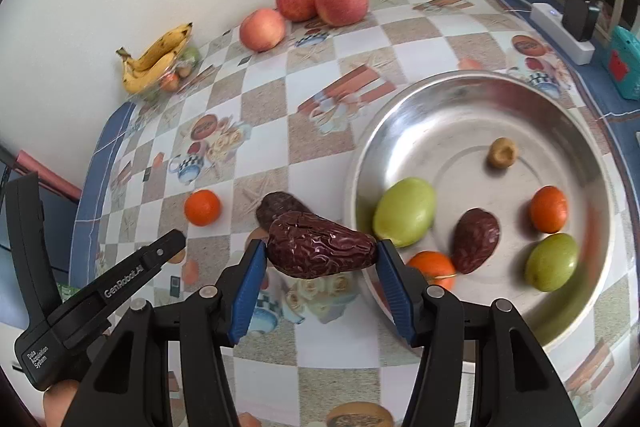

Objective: Organize fruits
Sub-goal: 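Carry the date and kiwi over the steel plate and open both tools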

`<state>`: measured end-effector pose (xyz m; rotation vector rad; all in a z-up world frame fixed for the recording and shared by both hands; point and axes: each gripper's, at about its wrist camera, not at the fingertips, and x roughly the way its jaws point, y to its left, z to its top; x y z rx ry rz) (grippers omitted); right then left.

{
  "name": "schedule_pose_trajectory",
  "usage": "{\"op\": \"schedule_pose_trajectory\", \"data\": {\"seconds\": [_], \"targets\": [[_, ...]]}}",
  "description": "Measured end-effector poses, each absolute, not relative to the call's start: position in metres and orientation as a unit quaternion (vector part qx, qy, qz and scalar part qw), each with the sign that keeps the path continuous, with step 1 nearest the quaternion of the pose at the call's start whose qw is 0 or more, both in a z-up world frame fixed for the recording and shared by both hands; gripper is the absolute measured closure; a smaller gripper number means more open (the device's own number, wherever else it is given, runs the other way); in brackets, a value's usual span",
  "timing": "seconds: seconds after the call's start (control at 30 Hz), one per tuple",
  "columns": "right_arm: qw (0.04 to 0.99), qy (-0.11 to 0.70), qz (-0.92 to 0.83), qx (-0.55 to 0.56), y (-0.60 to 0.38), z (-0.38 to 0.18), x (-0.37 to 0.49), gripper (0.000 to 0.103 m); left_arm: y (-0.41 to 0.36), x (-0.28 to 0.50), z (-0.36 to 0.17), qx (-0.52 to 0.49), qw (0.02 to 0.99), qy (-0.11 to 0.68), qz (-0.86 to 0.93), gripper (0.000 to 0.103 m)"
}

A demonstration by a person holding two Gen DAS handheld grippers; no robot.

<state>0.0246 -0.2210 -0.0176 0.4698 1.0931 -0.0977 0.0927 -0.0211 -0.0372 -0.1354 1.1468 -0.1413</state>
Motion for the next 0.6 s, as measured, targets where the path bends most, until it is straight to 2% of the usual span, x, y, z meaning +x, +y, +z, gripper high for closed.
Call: {"op": "schedule_pose_trajectory", "data": {"seconds": [0.6], "targets": [[0.822, 0.477, -0.166, 0.263, -0.305, -0.011, -0.002, 0.045, -0.085, 0.068, -0.022, -0.001, 0.846, 0.51, -0.155, 0.076]]}}
